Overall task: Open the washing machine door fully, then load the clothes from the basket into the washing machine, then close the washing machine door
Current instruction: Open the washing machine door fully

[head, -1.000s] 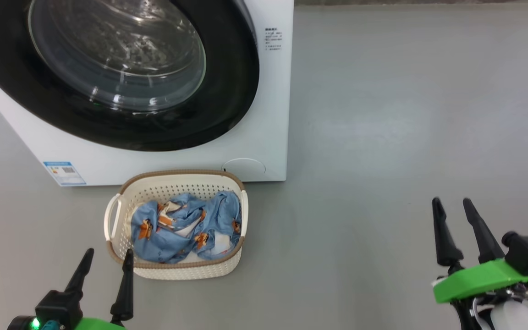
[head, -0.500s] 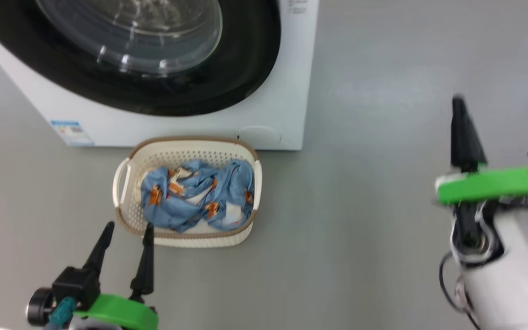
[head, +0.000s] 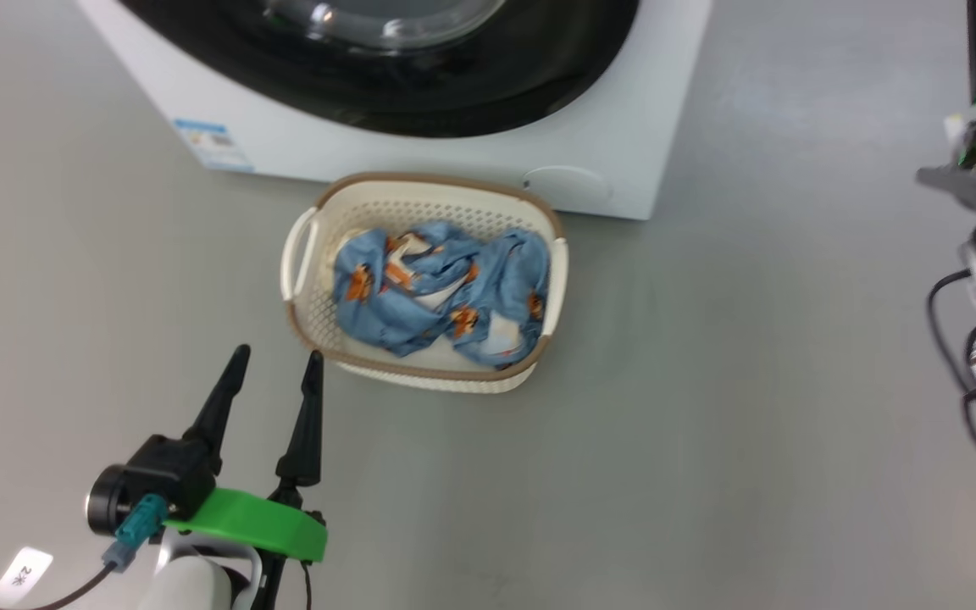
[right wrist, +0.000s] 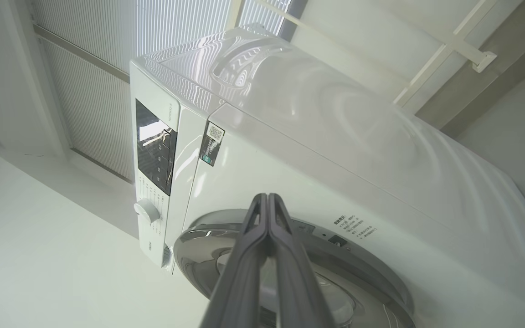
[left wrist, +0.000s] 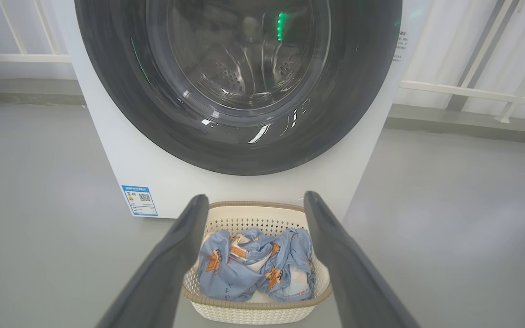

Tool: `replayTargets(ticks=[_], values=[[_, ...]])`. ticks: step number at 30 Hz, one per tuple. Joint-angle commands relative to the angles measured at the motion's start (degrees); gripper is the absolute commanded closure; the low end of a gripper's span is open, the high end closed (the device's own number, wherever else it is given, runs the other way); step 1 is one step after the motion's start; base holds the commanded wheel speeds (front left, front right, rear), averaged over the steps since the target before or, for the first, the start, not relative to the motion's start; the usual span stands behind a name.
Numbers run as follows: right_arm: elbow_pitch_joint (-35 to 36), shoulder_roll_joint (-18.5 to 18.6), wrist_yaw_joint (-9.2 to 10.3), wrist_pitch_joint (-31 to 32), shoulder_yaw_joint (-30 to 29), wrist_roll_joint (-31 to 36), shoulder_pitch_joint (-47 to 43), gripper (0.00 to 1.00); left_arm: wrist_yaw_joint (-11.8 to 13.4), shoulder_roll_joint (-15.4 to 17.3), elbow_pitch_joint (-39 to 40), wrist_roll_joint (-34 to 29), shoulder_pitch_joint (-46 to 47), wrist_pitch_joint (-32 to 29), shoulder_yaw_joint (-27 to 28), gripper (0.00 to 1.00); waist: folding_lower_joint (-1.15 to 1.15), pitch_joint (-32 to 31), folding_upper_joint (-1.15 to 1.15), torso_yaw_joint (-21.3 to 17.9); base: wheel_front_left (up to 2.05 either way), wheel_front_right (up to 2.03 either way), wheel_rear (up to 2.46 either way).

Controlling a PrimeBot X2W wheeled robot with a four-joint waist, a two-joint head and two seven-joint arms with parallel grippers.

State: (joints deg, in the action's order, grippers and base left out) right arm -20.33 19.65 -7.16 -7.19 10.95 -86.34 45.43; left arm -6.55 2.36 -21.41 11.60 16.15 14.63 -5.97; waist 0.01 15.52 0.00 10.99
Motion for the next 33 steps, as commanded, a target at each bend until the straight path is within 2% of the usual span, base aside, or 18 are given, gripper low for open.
replayTargets(ticks=[1,8,20,27,33], values=[[1.1,0.87,-0.33,0.96,0.7,-0.26,1.29,1.0,-0.03,0.72,1.27,0.43,1.42,0.37,1.37,0.0,-0.01,2.65,0.0,2.97,0.0,0.0,0.0],[-1.35,4.73,-0.33,10.73,1.25,-4.58,6.82,1.0,-0.03,0.55,1.55,2.02,2.85,0.37,-0.67,0.0,-0.01,5.8,0.0,5.84,0.0,0.0,0.0],[-8.42,6.9,-0.33,28.21,3.12,-8.14,17.29,1.0,1.27,0.53,2.34,5.11,5.72,0.37,-4.74,0.0,-0.01,10.64,0.0,8.08,0.0,0.0,0.0],[-11.71,7.16,-0.33,34.66,4.17,-8.01,24.0,1.0,1.83,0.53,3.35,6.82,7.56,0.37,-7.08,0.0,-0.01,13.9,0.0,9.58,0.0,0.0,0.0],[-14.27,7.02,-0.33,37.1,4.81,-6.91,29.57,1.0,2.18,0.53,4.07,8.2,8.83,0.37,-8.73,0.0,-0.01,16.75,0.0,10.92,0.0,0.0,0.0]])
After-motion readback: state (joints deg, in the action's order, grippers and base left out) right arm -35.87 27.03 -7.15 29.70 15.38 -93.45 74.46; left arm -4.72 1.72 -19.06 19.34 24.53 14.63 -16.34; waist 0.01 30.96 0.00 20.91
